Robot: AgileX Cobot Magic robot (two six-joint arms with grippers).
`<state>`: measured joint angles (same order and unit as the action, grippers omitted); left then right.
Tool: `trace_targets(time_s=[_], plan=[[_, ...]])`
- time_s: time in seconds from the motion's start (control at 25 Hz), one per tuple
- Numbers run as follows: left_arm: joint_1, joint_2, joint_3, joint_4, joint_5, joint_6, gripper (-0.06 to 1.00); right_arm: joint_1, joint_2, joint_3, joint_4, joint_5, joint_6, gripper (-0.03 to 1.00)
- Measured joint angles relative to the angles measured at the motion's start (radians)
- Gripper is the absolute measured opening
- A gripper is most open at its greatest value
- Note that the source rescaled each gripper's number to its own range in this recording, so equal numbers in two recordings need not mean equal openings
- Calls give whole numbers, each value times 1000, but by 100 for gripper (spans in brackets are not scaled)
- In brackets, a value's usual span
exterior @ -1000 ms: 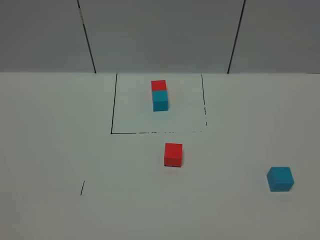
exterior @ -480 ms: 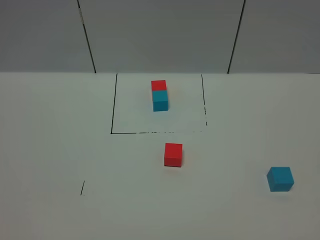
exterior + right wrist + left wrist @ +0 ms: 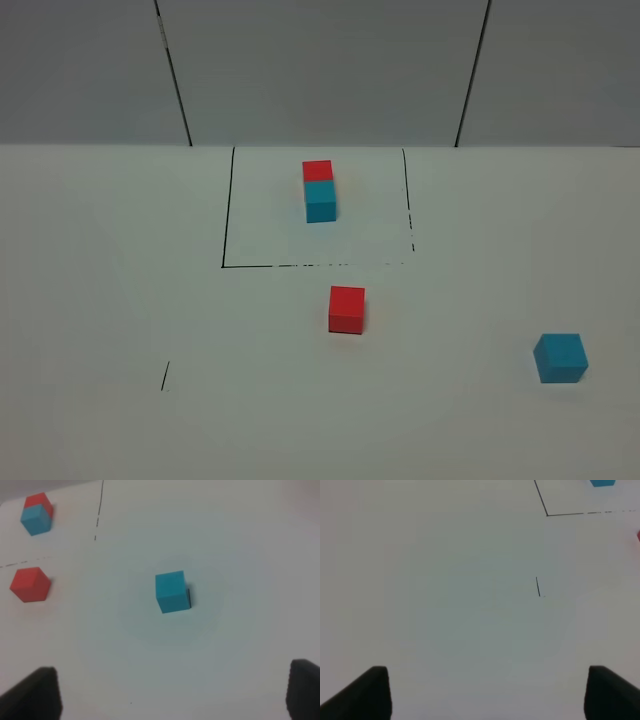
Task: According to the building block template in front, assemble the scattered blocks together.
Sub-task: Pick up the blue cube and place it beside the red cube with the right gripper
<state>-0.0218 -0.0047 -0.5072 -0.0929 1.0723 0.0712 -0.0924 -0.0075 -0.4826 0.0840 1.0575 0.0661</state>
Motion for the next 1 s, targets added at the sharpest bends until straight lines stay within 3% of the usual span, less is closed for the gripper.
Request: trace_targets(time_s=[1.0], plan=[[0, 0, 0, -2, 0, 1, 64, 0, 0, 0, 0, 0, 0, 80]])
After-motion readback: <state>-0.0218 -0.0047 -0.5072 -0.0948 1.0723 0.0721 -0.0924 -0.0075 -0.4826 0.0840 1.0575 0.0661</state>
